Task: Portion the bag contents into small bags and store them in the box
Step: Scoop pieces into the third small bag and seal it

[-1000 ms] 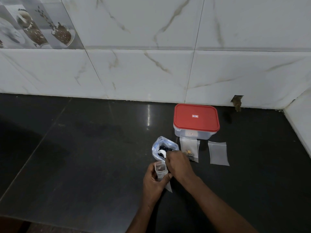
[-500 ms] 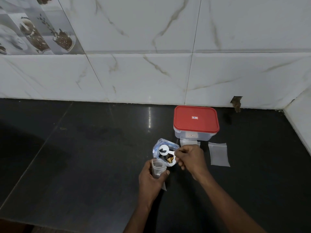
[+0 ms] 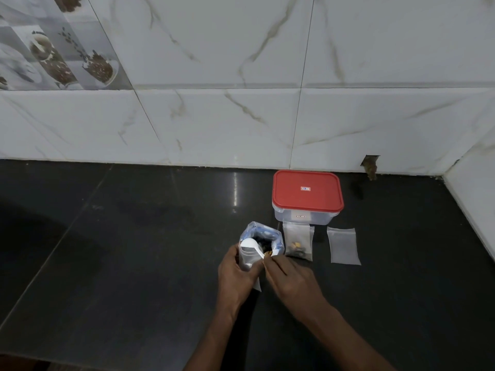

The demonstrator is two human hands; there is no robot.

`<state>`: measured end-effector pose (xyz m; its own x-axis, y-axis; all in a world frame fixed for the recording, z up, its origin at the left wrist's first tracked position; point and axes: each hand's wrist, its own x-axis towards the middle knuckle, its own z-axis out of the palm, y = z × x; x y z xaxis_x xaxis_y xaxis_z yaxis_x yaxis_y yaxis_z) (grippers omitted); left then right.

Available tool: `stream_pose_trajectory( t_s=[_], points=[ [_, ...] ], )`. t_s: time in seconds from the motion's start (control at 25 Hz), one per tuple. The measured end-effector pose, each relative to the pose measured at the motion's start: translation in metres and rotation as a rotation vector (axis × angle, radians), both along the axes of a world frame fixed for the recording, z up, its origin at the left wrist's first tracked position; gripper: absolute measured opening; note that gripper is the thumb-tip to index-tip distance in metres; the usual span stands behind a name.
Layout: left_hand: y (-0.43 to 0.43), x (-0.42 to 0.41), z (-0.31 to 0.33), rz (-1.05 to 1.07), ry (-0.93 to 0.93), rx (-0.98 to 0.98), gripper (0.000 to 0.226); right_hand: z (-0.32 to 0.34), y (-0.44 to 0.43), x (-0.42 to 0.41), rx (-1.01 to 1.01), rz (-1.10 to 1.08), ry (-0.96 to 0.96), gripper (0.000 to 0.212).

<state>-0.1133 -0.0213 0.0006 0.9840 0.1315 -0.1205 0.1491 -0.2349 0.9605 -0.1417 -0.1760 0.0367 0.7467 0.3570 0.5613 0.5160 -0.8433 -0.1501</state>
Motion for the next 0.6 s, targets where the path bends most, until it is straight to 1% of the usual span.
stream_pose_trajectory(
  t_s=[0.08, 0.12, 0.2, 0.24, 0.28, 0.32, 0.4, 0.48, 0.6],
  points=[
    [-0.001, -0.001, -0.002, 0.005, -0.001, 0.019, 0.049, -0.003, 0.0, -0.002, 0.02, -0.007, -0.066, 0.016],
    [-0.002, -0.002, -0.003, 0.008, 0.001, 0.019, 0.05, -0.004, 0.0, -0.001, 0.043, -0.04, -0.068, 0.015],
    [0.002, -0.004, -0.009, 0.016, 0.002, 0.005, 0.051, -0.005, 0.0, 0.007, 0.137, -0.172, 0.023, 0.019],
    [0.006, -0.006, -0.013, 0.021, 0.007, 0.004, 0.05, -0.006, 0.0, 0.014, 0.196, -0.246, 0.094, 0.016],
    [0.01, -0.009, -0.018, 0.026, 0.014, 0.007, 0.048, -0.007, 0.002, 0.02, 0.233, -0.294, 0.172, 0.007],
    [0.015, -0.011, -0.023, 0.031, 0.021, 0.011, 0.045, -0.01, 0.005, 0.024, 0.241, -0.318, 0.25, 0.008],
    [0.021, -0.014, -0.029, 0.016, 0.037, 0.004, 0.043, -0.015, 0.016, 0.029, 0.12, -0.314, 0.385, 0.026],
    [0.024, -0.013, -0.031, -0.057, 0.044, -0.008, 0.045, -0.017, 0.026, 0.034, 0.005, -0.337, 0.483, 0.034],
    [0.027, -0.005, -0.026, -0.187, 0.037, -0.028, 0.044, -0.021, 0.037, 0.037, -0.063, -0.336, 0.558, 0.044]
  ],
)
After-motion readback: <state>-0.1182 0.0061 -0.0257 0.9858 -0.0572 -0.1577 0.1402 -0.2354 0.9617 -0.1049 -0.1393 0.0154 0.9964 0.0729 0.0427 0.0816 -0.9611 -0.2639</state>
